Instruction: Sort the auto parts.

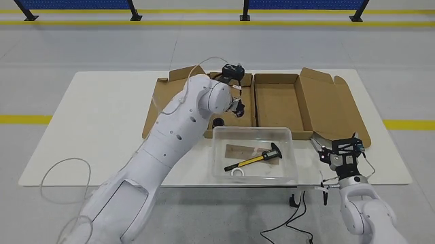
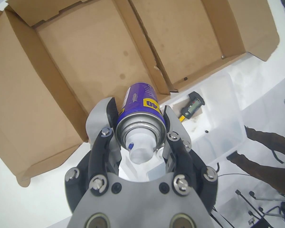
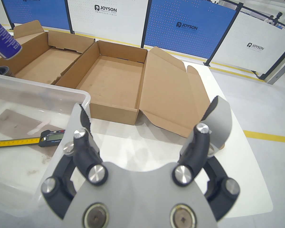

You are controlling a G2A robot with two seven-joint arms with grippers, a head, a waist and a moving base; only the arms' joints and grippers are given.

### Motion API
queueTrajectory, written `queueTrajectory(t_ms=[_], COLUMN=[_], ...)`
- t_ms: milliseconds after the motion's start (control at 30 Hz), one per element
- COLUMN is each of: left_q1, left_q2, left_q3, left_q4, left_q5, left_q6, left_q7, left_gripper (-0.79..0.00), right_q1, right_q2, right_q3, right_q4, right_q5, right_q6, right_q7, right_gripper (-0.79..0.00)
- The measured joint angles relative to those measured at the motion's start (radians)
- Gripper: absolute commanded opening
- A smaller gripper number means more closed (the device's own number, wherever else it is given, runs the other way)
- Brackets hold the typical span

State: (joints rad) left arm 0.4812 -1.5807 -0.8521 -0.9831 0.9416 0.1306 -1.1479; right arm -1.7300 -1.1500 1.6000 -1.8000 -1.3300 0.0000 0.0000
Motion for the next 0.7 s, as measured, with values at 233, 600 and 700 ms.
queueTrajectory(t_ms=[233,600,700], left_q1=[-0.075,-0.168,-0.184], left_q2=[-0.054,-0.139,-0.162], left_q3=[0.077,0.161,0.177], left_q4=[0.195,0.449,0.503], left_q5=[-0.021,-0.037,-0.043], left_q6=[0.007,-0.023,-0.034], left_q7=[0.086,0.166,0.179], left_gripper=[-0.785,-0.785,-0.785], right_q1=[0.0,0.0,0.0], right_q2=[0.0,0.0,0.0], right_q3=[0.0,0.0,0.0], right_q4=[0.0,0.0,0.0], right_q5=[0.0,0.0,0.0], right_q6=[0.0,0.0,0.0], right_q7=[0.0,0.0,0.0], right_gripper=[0.0,0.0,0.0])
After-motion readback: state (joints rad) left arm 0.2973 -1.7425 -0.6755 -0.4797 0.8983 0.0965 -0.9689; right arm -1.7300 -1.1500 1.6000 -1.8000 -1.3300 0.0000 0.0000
